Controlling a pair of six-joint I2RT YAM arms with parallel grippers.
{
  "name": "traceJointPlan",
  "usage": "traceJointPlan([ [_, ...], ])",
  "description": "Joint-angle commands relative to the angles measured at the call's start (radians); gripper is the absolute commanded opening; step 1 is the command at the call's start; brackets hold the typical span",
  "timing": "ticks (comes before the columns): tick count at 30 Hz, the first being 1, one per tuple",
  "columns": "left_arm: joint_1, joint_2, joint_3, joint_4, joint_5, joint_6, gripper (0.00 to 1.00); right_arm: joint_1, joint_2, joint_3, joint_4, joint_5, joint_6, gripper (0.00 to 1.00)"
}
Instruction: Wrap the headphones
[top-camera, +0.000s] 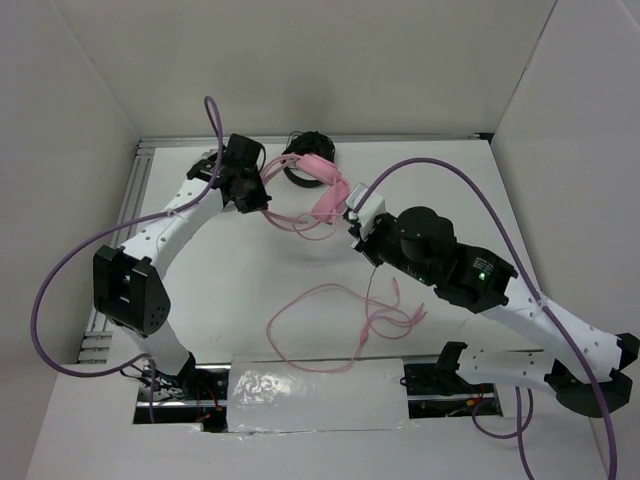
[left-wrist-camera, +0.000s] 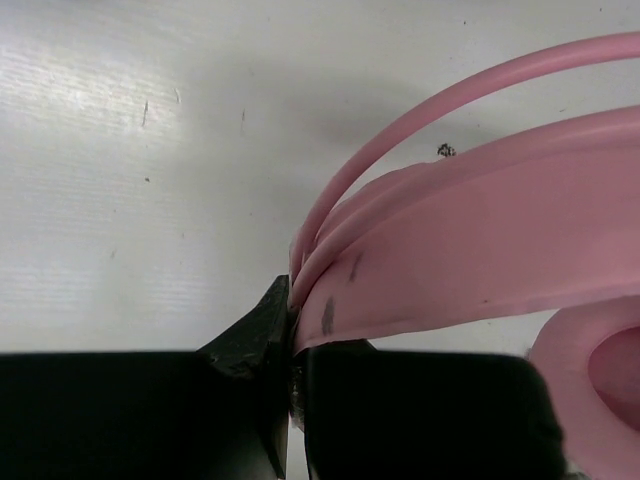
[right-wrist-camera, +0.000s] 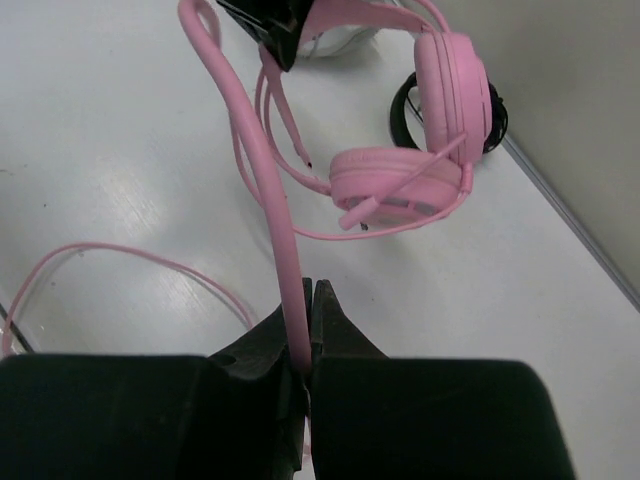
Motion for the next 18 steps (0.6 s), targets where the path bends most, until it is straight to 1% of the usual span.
traceJointPlan([
  [1,0.035,-0.061,0.043,0.004,0.151,-0.144,0.00,0.010,0.031,-0.030,0.060,0.062,0.022,0.00],
  [4,0.061,-0.098,0.018,0.026,0.218,-0.175,0.00,0.012,0.069,-0.066,0.089,0.073,0.031,0.00],
  [7,0.079,-0.118,0.020,0.043,0.260,-0.168,0.00,0.013,0.074,-0.103,0.146,0.074,0.037,0.00],
  [9,0.078,-0.126,0.018,0.035,0.260,-0.163,0.00,0.012,0.076,-0.126,0.177,0.076,0.036,0.00],
  [10,0.061,-0.133,0.015,0.041,0.232,-0.152,0.00,0.012,0.079,-0.128,0.203,0.083,0.034,0.00],
  [13,0.007,-0.160,-0.041,0.066,0.186,-0.122,0.00,0.010,0.100,-0.085,0.225,0.123,0.025,0.00],
  [16,-0.020,-0.201,-0.125,0.142,0.206,-0.069,0.00,0.009,0.137,-0.016,0.228,0.172,0.011,0.00],
  [18,-0.030,-0.228,-0.159,0.162,0.201,-0.043,0.00,0.010,0.161,0.030,0.222,0.194,0.007,0.00],
])
